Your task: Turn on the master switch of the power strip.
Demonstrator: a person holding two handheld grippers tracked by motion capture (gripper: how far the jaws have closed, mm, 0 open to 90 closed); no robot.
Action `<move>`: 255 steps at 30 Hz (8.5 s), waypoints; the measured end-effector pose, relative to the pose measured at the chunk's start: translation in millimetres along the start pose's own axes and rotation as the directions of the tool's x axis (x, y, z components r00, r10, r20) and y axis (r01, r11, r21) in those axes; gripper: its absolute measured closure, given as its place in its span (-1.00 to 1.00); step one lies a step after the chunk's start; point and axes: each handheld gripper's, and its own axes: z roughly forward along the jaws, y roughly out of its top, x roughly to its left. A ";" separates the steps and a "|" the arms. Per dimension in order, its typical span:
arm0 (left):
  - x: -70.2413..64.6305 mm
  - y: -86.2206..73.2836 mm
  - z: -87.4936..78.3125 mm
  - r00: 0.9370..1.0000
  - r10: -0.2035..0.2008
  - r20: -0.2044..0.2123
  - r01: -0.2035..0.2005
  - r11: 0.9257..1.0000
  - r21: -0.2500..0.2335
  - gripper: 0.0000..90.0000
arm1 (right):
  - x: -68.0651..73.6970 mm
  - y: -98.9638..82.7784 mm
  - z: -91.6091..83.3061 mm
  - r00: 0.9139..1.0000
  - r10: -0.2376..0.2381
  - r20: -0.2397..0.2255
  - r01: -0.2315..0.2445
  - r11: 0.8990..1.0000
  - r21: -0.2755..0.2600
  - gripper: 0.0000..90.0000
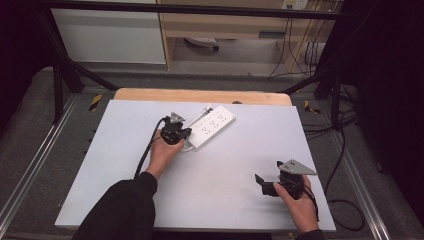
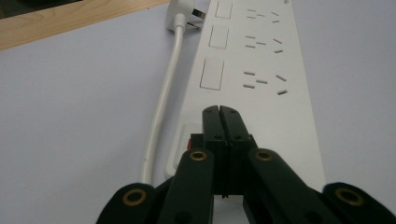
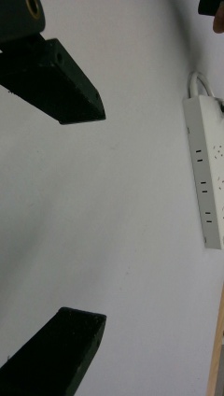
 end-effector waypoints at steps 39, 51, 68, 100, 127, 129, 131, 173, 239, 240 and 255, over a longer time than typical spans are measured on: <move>-0.6 -0.8 1.6 1.000 0.012 -0.008 -0.012 1.000 -0.003 1.00 | -1.1 -0.9 -0.4 1.000 0.003 -0.002 -0.003 1.000 0.006 -0.91; -0.8 -1.7 2.1 1.000 0.017 -0.009 -0.017 1.000 -0.003 1.00 | -1.9 -1.3 -0.7 1.000 0.002 -0.001 -0.002 1.000 0.008 -0.91; -1.9 -1.9 2.3 1.000 0.027 -0.008 -0.027 1.000 -0.004 1.00 | -1.3 -1.5 -0.7 1.000 0.005 -0.002 -0.005 1.000 0.012 -0.91; -1.5 -3.1 5.0 1.000 0.016 -0.005 -0.016 1.000 -0.012 1.00 | -1.8 -1.9 -0.6 1.000 0.005 -0.003 -0.005 1.000 0.014 -0.92; 1.1 -1.4 2.7 1.000 0.021 0.000 -0.021 1.000 -0.001 1.00 | -1.7 -2.1 0.2 1.000 0.000 -0.008 0.000 1.000 0.022 -0.92; 3.7 -0.6 1.4 1.000 0.002 0.001 -0.002 1.000 0.004 1.00 | -1.4 -1.9 0.3 1.000 0.006 -0.008 -0.006 1.000 0.019 -0.92; 6.0 -0.3 -0.6 1.000 -0.013 -0.002 0.013 1.000 0.000 1.00 | -1.9 -1.9 0.4 1.000 0.002 -0.007 -0.001 1.000 0.019 -0.92; 3.5 9.7 -18.6 0.998 -0.064 -0.023 0.062 0.995 -0.077 -0.57 | -2.7 -0.9 -0.1 1.000 0.009 -0.009 -0.009 1.000 0.016 -0.92; 4.6 -36.6 -154.5 0.991 -0.137 0.005 0.135 0.969 -0.206 -0.83 | -0.6 0.5 -0.2 1.000 -0.003 -0.009 0.003 1.000 0.008 -0.93; 4.4 -40.7 -158.6 0.990 -0.140 0.006 0.138 0.968 -0.212 -0.83 | -0.6 0.4 0.0 1.000 -0.005 -0.009 0.005 1.000 0.008 -0.93; 8.0 -111.3 -210.2 0.981 -0.192 -0.026 0.180 0.951 -0.251 -0.82 | -1.1 1.2 2.3 1.000 -0.011 -0.009 0.011 1.000 0.007 -0.93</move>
